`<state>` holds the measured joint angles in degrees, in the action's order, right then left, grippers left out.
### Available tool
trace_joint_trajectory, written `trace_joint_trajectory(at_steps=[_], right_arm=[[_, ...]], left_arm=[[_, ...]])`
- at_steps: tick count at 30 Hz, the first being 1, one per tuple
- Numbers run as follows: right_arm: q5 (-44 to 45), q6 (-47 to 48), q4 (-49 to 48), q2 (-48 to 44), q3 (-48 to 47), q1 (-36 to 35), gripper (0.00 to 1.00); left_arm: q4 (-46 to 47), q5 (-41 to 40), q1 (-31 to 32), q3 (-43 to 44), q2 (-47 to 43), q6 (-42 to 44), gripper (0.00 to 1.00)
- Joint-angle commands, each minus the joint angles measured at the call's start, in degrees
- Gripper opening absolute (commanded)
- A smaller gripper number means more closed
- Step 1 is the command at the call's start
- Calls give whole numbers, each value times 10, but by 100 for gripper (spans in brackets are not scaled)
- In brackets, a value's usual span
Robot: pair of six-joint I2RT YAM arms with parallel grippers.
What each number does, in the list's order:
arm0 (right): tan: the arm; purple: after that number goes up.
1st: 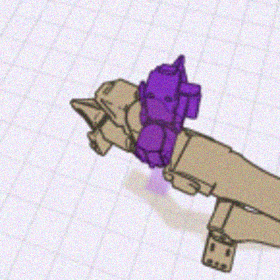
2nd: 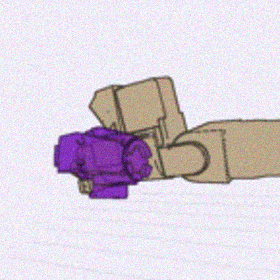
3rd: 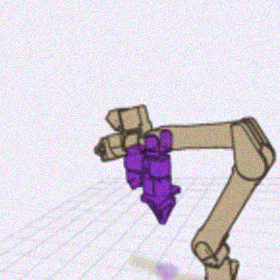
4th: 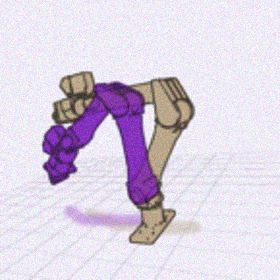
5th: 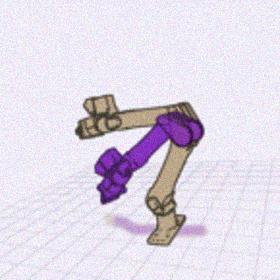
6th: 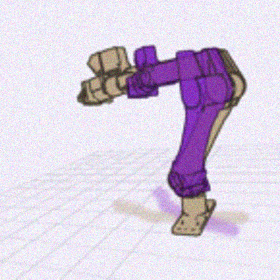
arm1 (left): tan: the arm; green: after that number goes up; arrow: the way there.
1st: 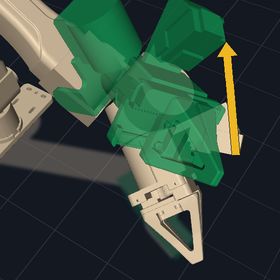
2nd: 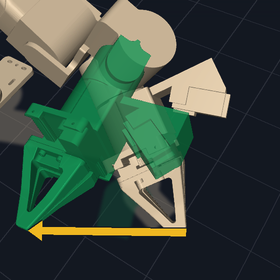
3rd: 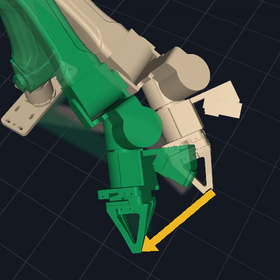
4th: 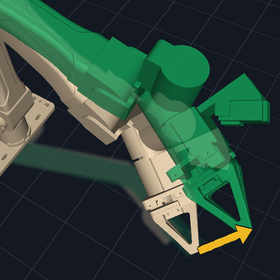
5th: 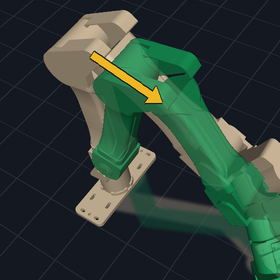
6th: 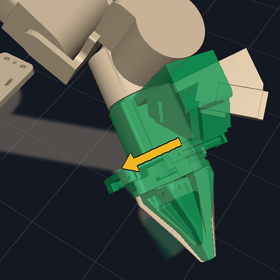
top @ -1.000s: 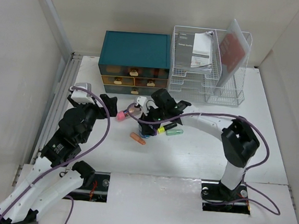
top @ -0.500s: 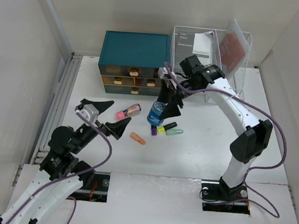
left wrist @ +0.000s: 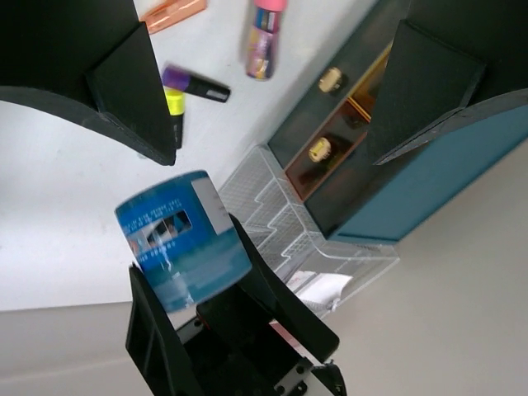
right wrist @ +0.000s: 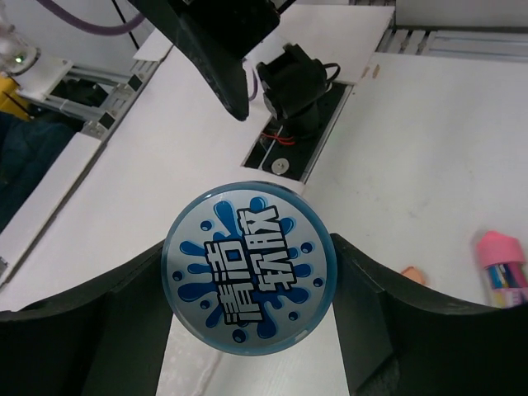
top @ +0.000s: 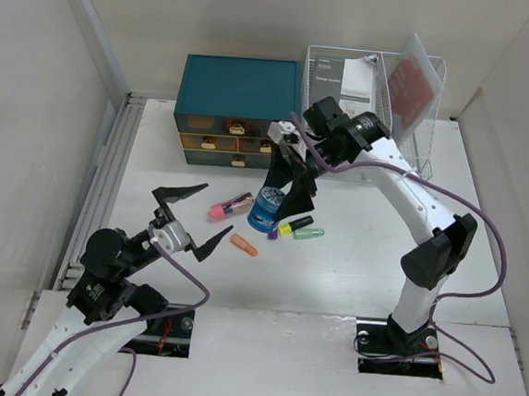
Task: Organize the desk
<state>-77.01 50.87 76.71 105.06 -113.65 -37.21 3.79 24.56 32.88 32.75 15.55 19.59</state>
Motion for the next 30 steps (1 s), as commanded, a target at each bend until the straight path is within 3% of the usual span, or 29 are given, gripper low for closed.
trace_joint_trajectory(at_steps=[1, 4, 6, 8, 10, 11, 12, 13, 15, 20, 26, 30], right_arm=[[-29, 11, 24, -41, -40, -1, 0], [-40, 5, 15, -51, -60, -7, 0], [-55, -39, -31, -57, -60, -1, 0], [-61, -93, -120, -66, -45, 4, 0], [-49, -215, -216, -90, -23, 4, 0], [-41, -273, -280, -100, -5, -3, 0], [-41, -338, -438, -113, 46, -3, 0], [-46, -491, -536, -137, 79, -3, 0], [-61, -655, -728, -146, 133, -9, 0], [-85, -678, -740, -128, 117, -30, 0], [21, -635, -740, -151, 144, -53, 0], [86, -625, -740, -156, 144, -59, 0]], left_arm=[[-12, 43, -2, 39, -8, 103, 99], [5, 41, -2, 39, -16, 110, 99], [24, 41, -2, 22, -25, 71, 99], [58, 55, -2, 10, -41, 24, 99], [99, 76, -2, -14, -46, -8, 99], [108, 86, -2, -14, -47, -19, 99], [116, 94, -2, -20, -40, -29, 99], [116, 108, -2, -20, -35, -35, 99], [121, 122, -2, -12, -16, -35, 99], [82, 96, -2, 9, 3, 17, 99], [200, 17, -2, -51, -66, -71, 99], [225, -26, -2, -64, -86, -115, 99]])
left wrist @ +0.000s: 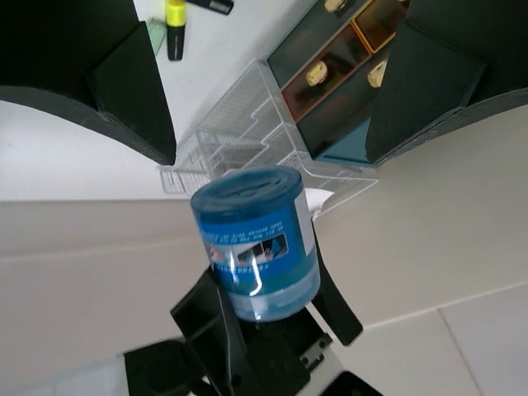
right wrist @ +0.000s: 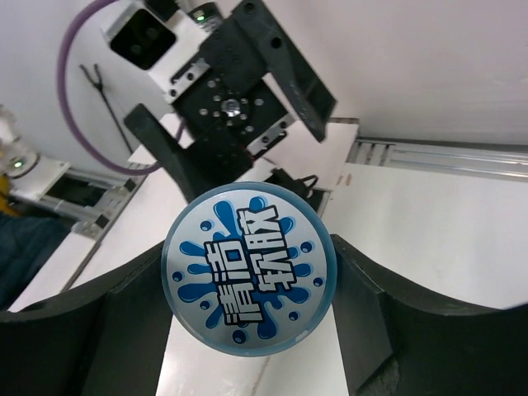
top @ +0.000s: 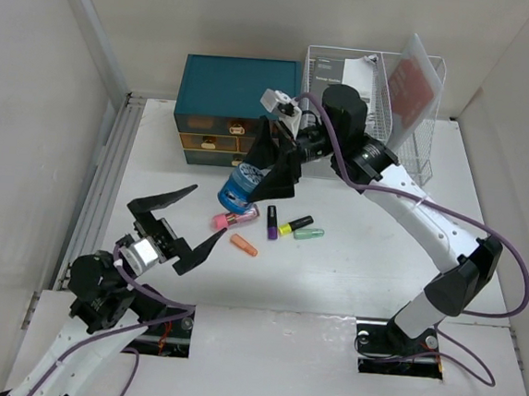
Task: Organize the desk
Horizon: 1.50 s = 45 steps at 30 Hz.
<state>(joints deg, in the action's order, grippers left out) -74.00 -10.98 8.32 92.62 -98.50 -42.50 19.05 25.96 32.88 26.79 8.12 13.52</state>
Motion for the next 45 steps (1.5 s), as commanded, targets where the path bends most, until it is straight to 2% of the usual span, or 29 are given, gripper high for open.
trace_joint_trajectory(at_steps=[1, 7, 12, 15, 20, 24, 33, 39, 45], right_arm=[[62, 2, -56, -31, -7, -6, 0], [83, 25, -56, -31, 9, -11, 0], [157, 86, -56, -62, 50, -16, 0], [164, 86, -56, -67, 55, -16, 0], [195, 110, -16, -67, 29, -16, 0], [195, 163, 84, -46, -2, -16, 0], [184, 218, 155, -46, -36, -16, 0], [158, 234, 188, -34, -50, -16, 0], [116, 273, 251, -13, -71, -16, 0]], left_arm=[[72, -32, -2, -4, -12, -62, 99], [106, -12, -2, 13, 29, -155, 99], [151, -23, -2, 12, 60, -262, 99], [137, -34, -2, 34, 88, -269, 99], [21, -41, -2, 110, 166, -214, 99], [-45, -27, -2, 170, 212, -205, 99], [-170, -32, -2, 227, 240, -93, 99], [-204, -25, -2, 215, 240, -36, 99], [-192, 1, -2, 209, 251, -20, 99]])
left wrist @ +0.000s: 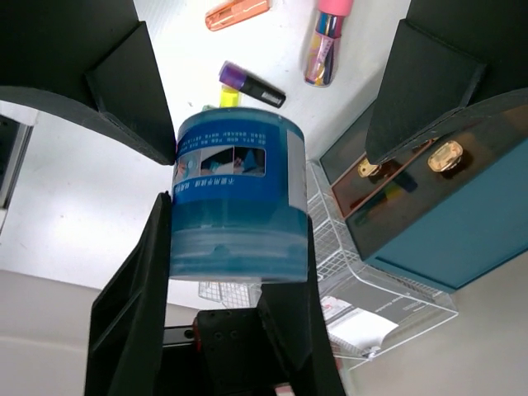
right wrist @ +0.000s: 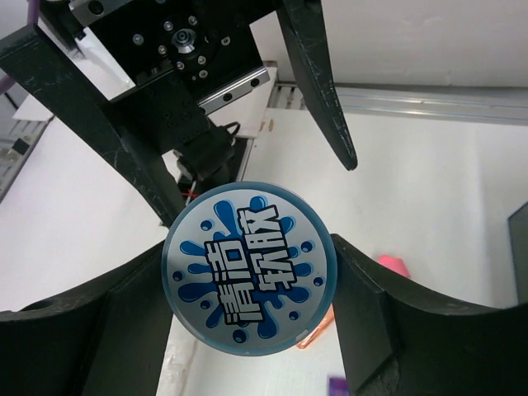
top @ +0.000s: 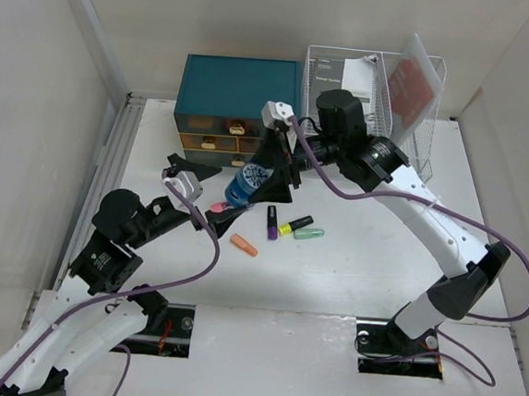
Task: Organize the desk
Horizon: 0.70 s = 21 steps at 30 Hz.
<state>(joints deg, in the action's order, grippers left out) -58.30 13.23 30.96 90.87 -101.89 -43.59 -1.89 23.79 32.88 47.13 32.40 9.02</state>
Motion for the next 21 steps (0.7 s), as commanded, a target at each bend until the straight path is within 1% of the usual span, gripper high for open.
trace_joint_trajectory(at_steps=[1, 8, 13, 20, 21], right_arm=[[-49, 31, 24, 10, -38, -5, 0], [-54, 38, 19, 10, -27, -11, 0], [-54, 38, 13, 10, -27, -16, 0], [-54, 38, 8, 15, -16, -26, 0], [-54, 38, 8, 15, -16, -26, 0]], left_arm=[[17, 28, -2, 6, 8, 25, 99], [17, 81, -2, 23, 29, 25, 99], [12, 102, -2, 23, 41, 25, 99], [12, 108, -2, 23, 52, 20, 99], [12, 114, -2, 23, 52, 20, 97]])
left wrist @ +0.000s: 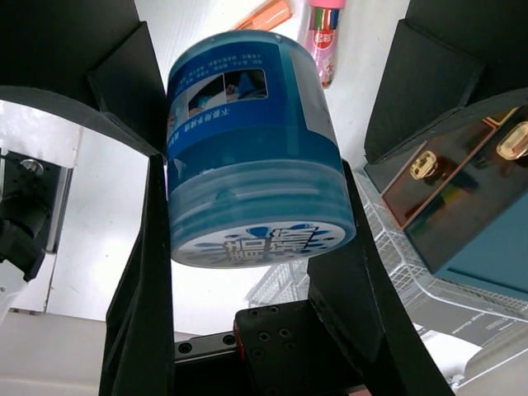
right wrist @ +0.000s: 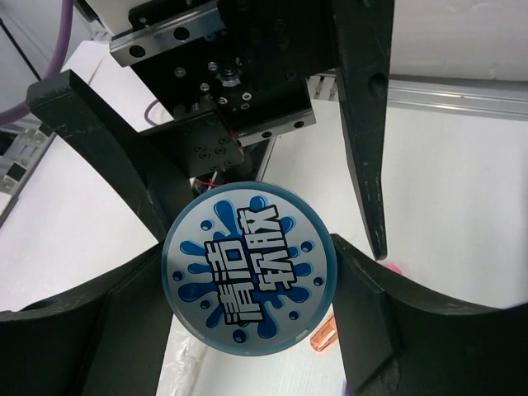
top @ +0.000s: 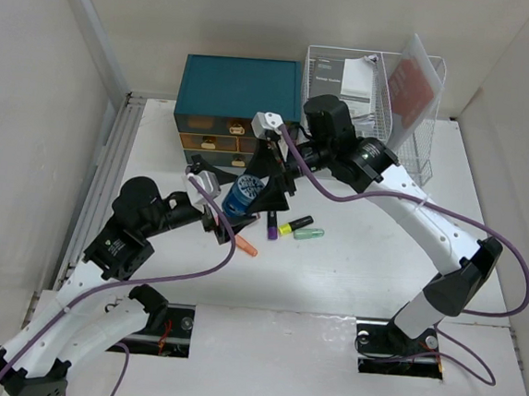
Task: Organize the desk
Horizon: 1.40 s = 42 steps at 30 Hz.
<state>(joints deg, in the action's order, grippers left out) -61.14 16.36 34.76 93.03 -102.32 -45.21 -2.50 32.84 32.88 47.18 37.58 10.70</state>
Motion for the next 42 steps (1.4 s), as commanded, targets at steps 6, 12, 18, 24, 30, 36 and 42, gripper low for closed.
trace_joint_trajectory(at_steps=[6, 12, 18, 24, 30, 36, 42], right_arm=[[-21, 7, -30, -7, -6, -10, 0], [-15, 7, -36, -7, 0, -10, 0], [-10, 7, -41, -17, 13, -10, 2], [28, 7, -47, -23, 19, -10, 48], [69, 7, -64, -40, 24, -10, 69], [88, 7, -69, -40, 29, -10, 88], [98, 7, -69, -40, 34, -10, 91]], left_arm=[[18, 29, -2, 28, 11, 3, 74], [13, 29, -2, 34, 16, 3, 41], [7, 24, -2, 40, 16, 3, 0], [7, 29, -2, 45, 16, -2, 0], [7, 35, -2, 45, 11, -2, 0], [7, 35, -2, 45, 6, -2, 0], [7, 35, -2, 45, 0, -2, 0]])
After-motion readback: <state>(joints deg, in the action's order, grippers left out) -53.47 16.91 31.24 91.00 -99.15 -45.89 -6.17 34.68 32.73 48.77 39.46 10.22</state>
